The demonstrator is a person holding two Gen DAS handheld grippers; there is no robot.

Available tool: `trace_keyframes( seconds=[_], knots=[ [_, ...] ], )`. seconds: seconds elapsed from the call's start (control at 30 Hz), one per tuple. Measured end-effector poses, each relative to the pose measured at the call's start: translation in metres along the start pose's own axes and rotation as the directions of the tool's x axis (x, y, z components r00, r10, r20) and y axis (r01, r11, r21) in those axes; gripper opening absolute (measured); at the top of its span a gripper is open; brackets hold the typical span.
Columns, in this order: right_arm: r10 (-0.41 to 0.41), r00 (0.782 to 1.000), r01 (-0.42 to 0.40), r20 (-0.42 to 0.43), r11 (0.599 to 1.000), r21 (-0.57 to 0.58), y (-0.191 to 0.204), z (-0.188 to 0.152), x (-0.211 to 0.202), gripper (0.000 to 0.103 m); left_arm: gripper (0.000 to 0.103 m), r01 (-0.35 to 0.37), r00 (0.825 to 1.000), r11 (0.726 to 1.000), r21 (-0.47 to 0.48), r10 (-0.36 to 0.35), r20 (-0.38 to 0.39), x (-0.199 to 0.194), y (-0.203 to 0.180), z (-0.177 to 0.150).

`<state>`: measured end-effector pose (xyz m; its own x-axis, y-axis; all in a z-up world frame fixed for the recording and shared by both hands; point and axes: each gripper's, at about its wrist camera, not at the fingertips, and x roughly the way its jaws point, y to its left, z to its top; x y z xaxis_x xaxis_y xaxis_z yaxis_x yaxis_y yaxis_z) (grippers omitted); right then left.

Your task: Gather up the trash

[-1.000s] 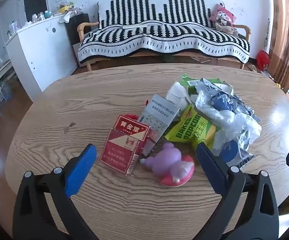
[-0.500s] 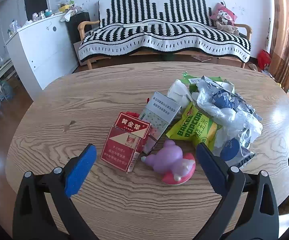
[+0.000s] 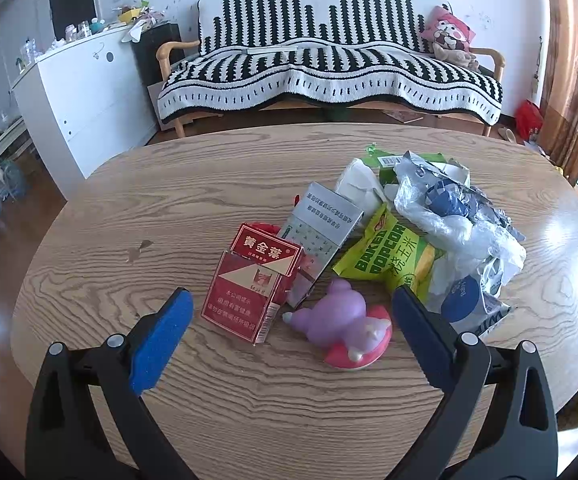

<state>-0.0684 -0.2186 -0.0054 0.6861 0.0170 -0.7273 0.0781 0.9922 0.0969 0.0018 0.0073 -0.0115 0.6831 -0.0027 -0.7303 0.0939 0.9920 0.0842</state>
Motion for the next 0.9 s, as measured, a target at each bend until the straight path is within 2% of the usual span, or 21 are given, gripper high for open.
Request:
trace_keyframes(
  seconds=[0.9],
  knots=[
    [0.004,1.000,-0.004,0.001,1.000,0.003,-0.0004,0.0005,-0.0017,0.097,0.097,0.002,1.000,1.000,0.000,-0.002,-0.002,0.0005,0.0010,-0.0001]
  ],
)
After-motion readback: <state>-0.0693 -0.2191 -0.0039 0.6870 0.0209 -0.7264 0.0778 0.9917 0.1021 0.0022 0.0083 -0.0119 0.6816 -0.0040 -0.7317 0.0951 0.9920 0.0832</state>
